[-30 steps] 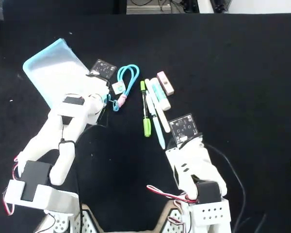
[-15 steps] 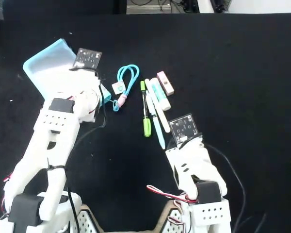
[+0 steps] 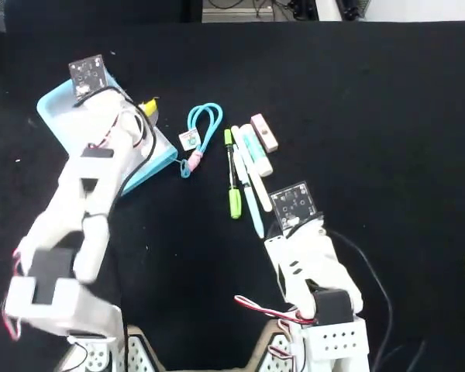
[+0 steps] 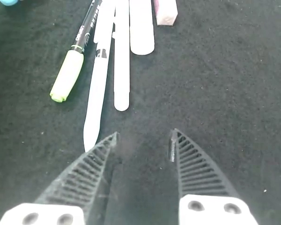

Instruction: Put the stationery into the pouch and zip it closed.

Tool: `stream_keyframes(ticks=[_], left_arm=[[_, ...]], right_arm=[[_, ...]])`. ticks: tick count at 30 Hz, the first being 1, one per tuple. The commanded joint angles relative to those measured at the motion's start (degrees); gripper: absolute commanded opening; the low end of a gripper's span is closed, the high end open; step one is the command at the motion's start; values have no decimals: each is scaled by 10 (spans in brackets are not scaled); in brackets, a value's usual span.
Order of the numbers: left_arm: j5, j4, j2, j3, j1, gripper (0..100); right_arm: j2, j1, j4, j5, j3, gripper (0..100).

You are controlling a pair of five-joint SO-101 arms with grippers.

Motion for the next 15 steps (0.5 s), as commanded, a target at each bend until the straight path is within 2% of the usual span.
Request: stream_keyframes(ticks=[1, 6, 12, 15], left_arm=[[15, -5, 105, -131, -7, 232], [15, 38, 218, -247, -8, 232], [9, 78, 308, -387, -45, 232], [-40, 108, 339, -470, -71, 232]], right_arm=[[-54, -5, 12, 3, -2, 172], [-54, -5, 13, 3, -2, 172], [-54, -5, 13, 3, -2, 172], [-54, -5, 13, 3, -2, 172]])
